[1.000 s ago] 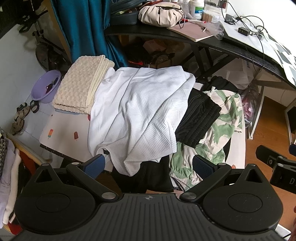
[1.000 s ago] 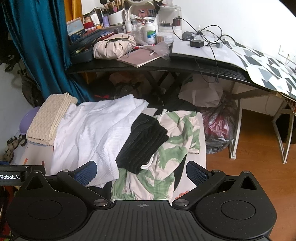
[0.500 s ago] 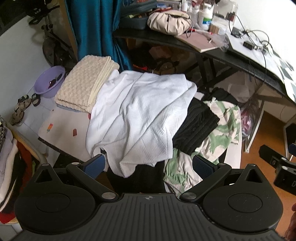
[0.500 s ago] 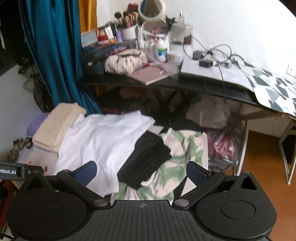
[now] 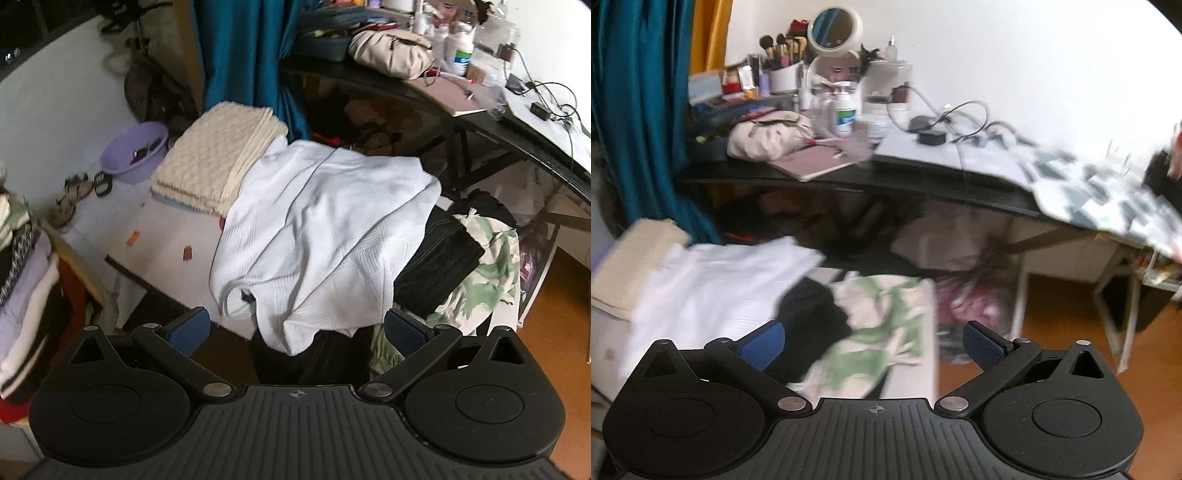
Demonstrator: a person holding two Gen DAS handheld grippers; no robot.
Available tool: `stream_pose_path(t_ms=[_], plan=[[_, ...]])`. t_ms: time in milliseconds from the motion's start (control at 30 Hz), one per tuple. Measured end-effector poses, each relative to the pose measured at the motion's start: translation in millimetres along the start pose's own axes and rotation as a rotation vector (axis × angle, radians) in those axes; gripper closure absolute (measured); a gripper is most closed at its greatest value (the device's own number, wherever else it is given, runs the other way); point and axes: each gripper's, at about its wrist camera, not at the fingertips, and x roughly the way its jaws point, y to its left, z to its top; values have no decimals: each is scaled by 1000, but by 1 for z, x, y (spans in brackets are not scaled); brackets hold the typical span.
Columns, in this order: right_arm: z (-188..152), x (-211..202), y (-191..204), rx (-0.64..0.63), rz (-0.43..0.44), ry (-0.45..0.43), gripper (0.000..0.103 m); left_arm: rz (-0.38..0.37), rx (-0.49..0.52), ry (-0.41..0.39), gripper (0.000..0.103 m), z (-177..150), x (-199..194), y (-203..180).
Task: Fold clothes
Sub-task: 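Reach both grippers toward the white textured shirt on the pile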
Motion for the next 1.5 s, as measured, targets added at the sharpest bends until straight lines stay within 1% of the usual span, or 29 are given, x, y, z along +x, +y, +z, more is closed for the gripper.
stream_pose_path(t_ms=[100,200,267,300,433,500,567,633,700,800,867,933,1033,1067,1133,1167,1200,1233,1267,1300,1400,1500], plan=[[-2,10,17,-48,18,-7,1,-14,12,2,1,-6,10,7],[-5,20,34,-95,36,-15,1,11,90,-1,1,-13,24,10],[-6,27,45,-127,48,-20,1,34,126,23,1,-13,37,10],[-7,31,51,-143,54,-22,1,28,131,41,1,-13,46,12],[-13,52,77,-170,51,-42,1,-15,108,96,1,-11,80,34],[-24,72,92,-182,46,-36,1,-12,87,119,1,-9,96,50],[-40,96,109,-208,59,4,1,1,62,138,1,-7,112,70],[-58,120,128,-239,89,57,1,19,34,162,1,-7,128,91],[-82,144,160,-321,102,79,1,31,10,195,1,-6,144,111],[-115,169,216,-504,151,89,2,56,-9,231,1,-5,163,137],[-135,178,252,-616,194,81,5,69,-13,247,1,-4,172,150],[-151,187,284,-730,242,74,5,71,-7,256,1,-3,178,160],[-169,199,318,-867,271,90,5,66,9,264,1,-1,185,169],[-175,204,329,-912,279,96,8,65,13,266,1,-1,187,172],[-174,213,342,-915,294,130,30,69,20,271,1,1,192,176],[-167,215,342,-871,311,156,54,72,22,274,1,1,195,178],[-158,216,341,-817,331,183,72,74,22,277,1,1,197,181],[-149,217,340,-764,350,210,81,70,17,277,1,2,199,184],[-140,216,337,-706,353,206,95,65,10,276,1,3,200,187],[-130,214,333,-660,339,190,98,57,2,274,1,3,201,190],[-101,212,312,-497,267,163,99,38,-9,258,1,6,205,195],[-70,218,272,-258,148,149,99,34,7,236,1,11,210,196]])
